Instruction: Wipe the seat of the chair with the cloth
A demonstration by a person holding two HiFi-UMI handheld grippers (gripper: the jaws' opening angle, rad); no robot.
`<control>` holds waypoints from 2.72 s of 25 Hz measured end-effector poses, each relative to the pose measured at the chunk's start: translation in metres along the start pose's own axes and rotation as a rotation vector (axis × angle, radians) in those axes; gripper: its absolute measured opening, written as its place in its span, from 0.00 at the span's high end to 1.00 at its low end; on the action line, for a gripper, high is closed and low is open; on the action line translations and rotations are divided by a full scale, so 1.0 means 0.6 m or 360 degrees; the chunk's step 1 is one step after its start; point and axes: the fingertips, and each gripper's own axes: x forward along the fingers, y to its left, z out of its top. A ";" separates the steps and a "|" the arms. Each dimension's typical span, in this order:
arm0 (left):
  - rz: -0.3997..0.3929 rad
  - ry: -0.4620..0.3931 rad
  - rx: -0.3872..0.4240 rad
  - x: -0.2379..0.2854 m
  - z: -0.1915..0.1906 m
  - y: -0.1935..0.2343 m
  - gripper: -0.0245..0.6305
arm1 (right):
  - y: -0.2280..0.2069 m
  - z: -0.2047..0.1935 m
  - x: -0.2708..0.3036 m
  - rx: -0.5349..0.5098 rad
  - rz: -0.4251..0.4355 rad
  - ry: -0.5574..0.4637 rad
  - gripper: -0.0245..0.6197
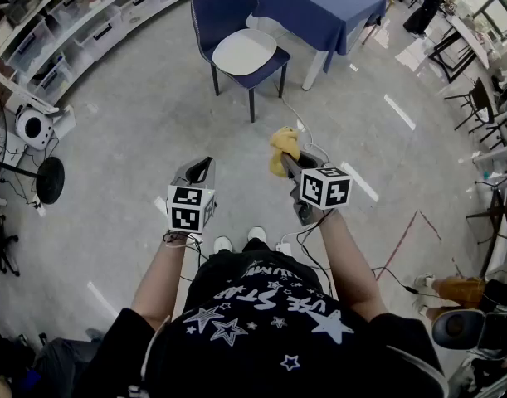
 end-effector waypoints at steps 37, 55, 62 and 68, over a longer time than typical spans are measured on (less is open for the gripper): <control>0.0235 -0.0113 -0.0064 0.066 0.063 0.022 0.93 | -0.068 0.043 0.072 -0.0079 0.0208 -0.0063 0.85; -0.0069 0.0030 -0.0089 0.379 0.188 0.386 0.93 | -0.119 0.245 0.457 0.0113 -0.0119 0.0009 0.85; -0.0232 0.0105 -0.0025 0.478 0.210 0.453 0.93 | -0.148 0.274 0.518 0.0198 -0.0291 0.0029 0.85; -0.0301 0.0195 -0.0017 0.538 0.200 0.464 0.93 | -0.181 0.270 0.537 0.0266 -0.0388 0.0070 0.85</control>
